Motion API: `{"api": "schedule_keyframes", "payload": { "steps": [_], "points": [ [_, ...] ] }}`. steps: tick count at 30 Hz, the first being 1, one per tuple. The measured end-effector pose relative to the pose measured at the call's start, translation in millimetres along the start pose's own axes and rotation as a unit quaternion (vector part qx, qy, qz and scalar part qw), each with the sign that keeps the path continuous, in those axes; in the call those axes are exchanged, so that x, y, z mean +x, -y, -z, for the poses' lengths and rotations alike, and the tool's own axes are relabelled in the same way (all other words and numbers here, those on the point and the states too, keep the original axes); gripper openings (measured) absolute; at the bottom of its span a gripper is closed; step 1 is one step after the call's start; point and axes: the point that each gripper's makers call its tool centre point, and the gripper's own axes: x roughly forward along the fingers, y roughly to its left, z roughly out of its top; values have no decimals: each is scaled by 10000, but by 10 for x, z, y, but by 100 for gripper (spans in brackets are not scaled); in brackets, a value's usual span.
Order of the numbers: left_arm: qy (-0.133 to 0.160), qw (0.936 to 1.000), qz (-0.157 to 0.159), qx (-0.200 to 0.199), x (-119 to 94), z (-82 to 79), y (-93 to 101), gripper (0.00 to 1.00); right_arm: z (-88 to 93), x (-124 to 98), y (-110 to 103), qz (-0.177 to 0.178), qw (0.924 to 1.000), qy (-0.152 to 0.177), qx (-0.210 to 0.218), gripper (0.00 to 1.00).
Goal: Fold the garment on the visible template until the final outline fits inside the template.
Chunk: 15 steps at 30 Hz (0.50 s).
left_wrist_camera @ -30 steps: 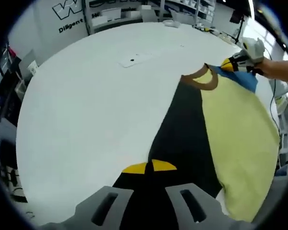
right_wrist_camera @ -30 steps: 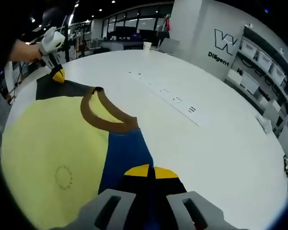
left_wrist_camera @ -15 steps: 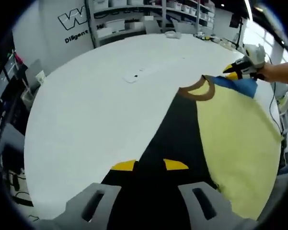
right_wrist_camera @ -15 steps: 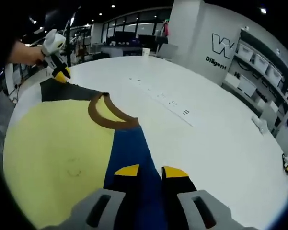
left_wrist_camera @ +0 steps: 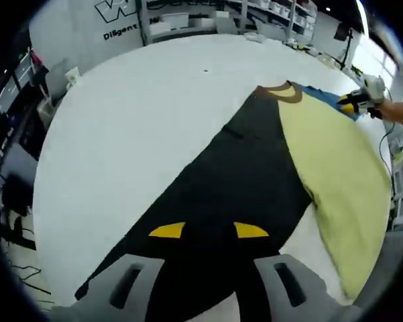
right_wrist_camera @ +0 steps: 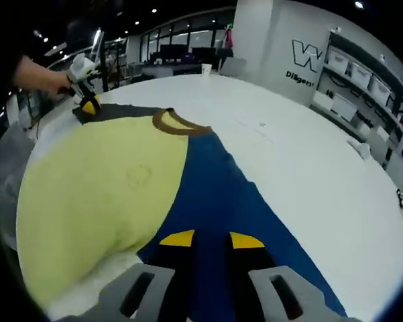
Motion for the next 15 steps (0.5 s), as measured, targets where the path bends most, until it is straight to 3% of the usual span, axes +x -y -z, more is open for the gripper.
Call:
{"api": "schedule_keyframes", "payload": {
  "steps": [7,10,13,15],
  "points": [
    [25,9991,-193,-364,-70,125,-233,29,230,-205,159,301,9982,34,513,10],
    [140,9986,-280,-416,-82,142,-281,30,363,-322,336,578,9931,122,1017,11],
    [205,9967,-308,-728,-81,145,-305,27,524,-456,551,935,9879,11,1239,0],
    [166,9970,-373,-662,-89,149,-323,27,633,-547,683,1103,9815,25,1565,0]
  ]
}}
